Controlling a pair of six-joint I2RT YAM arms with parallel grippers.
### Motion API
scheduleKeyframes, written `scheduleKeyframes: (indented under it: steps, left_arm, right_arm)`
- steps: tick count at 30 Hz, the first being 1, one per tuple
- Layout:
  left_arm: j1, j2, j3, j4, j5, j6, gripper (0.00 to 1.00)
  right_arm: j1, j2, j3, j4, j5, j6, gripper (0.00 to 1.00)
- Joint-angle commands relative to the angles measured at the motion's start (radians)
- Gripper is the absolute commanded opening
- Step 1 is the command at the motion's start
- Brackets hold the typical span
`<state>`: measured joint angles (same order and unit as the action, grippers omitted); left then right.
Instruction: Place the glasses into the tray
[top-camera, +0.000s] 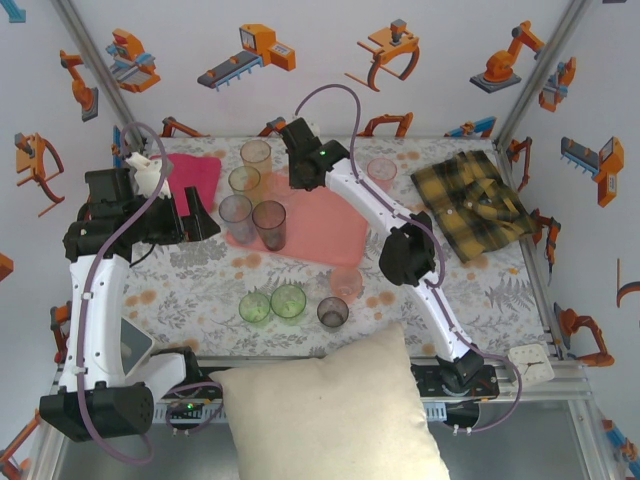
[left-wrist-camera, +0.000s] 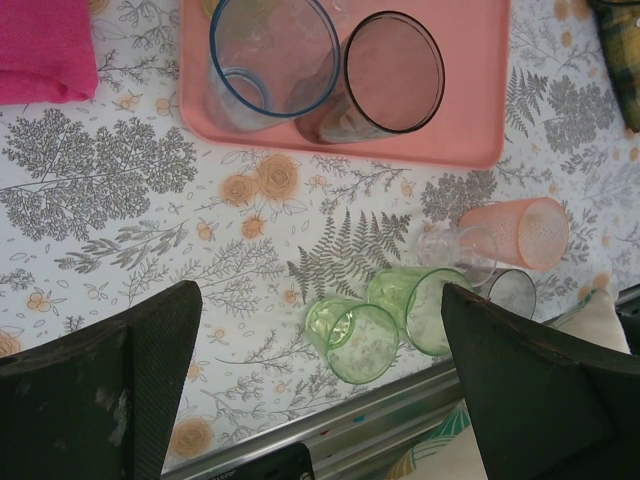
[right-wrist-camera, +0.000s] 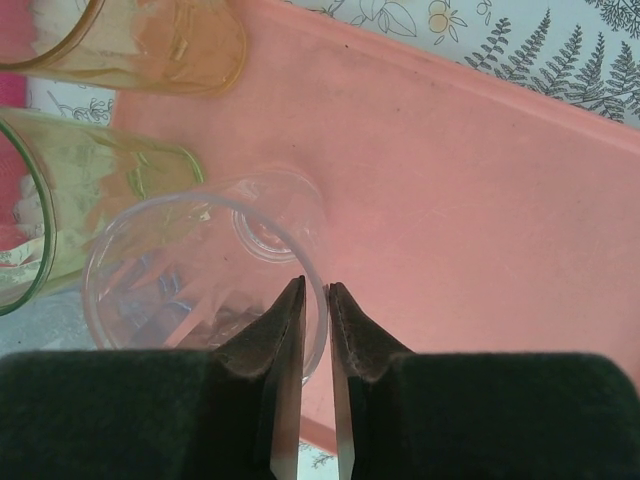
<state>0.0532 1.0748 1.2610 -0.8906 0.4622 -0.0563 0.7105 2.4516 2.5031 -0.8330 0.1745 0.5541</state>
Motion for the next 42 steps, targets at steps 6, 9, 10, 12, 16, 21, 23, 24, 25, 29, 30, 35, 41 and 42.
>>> scheduleKeyframes:
  steps: [6,9,10,12,16,21,23,24,25,29,30,35,41,42]
  left_arm:
    - [0.005,-0.006,-0.002,0.010,0.019,-0.011,0.97]
    - [0.004,-0.006,0.000,0.010,0.020,-0.012,0.97]
    - [0.004,-0.006,0.000,0.010,0.020,-0.013,0.97]
    - [0.005,-0.006,0.001,0.010,0.020,-0.013,0.97]
    - [0.004,-0.006,0.003,0.010,0.021,-0.014,0.97]
    - [0.004,-0.006,0.003,0.010,0.023,-0.015,0.97]
    - [0.004,-0.007,0.002,0.010,0.023,-0.015,0.97]
    - [0.004,-0.006,0.003,0.009,0.023,-0.015,0.97]
    - [0.005,-0.005,0.003,0.010,0.024,-0.016,0.97]
    - [0.005,-0.003,0.005,0.010,0.024,-0.015,0.97]
    - [0.005,-0.003,0.005,0.010,0.024,-0.014,0.97]
    - [0.005,-0.001,0.005,0.010,0.024,-0.015,0.97]
    - [0.004,-0.004,0.003,0.010,0.024,-0.016,0.97]
    - [0.005,-0.007,0.002,0.010,0.023,-0.015,0.97]
  right_arm:
    - [0.006,-0.002,0.046,-0.019,-0.008,0.010,0.25]
    - [0.006,0.001,0.058,-0.021,-0.021,0.011,0.25]
    - [0.006,0.001,0.061,-0.021,-0.021,0.011,0.26]
    - [0.006,0.003,0.064,-0.022,-0.023,0.011,0.26]
    - [0.006,0.005,0.074,-0.024,-0.024,0.010,0.25]
    - [0.006,0.006,0.079,-0.025,-0.026,0.010,0.22]
    - [0.006,0.007,0.082,-0.026,-0.026,0.008,0.22]
    - [0.006,0.007,0.082,-0.027,-0.026,0.008,0.21]
    - [0.006,0.007,0.084,-0.028,-0.026,0.008,0.21]
    - [0.006,0.006,0.091,-0.032,-0.026,0.007,0.21]
    - [0.006,0.005,0.094,-0.033,-0.026,0.005,0.21]
    - [0.006,0.004,0.101,-0.038,-0.027,0.002,0.22]
    - [0.006,0.012,0.102,-0.042,-0.027,0.002,0.22]
    - [0.006,0.013,0.101,-0.041,-0.029,0.002,0.22]
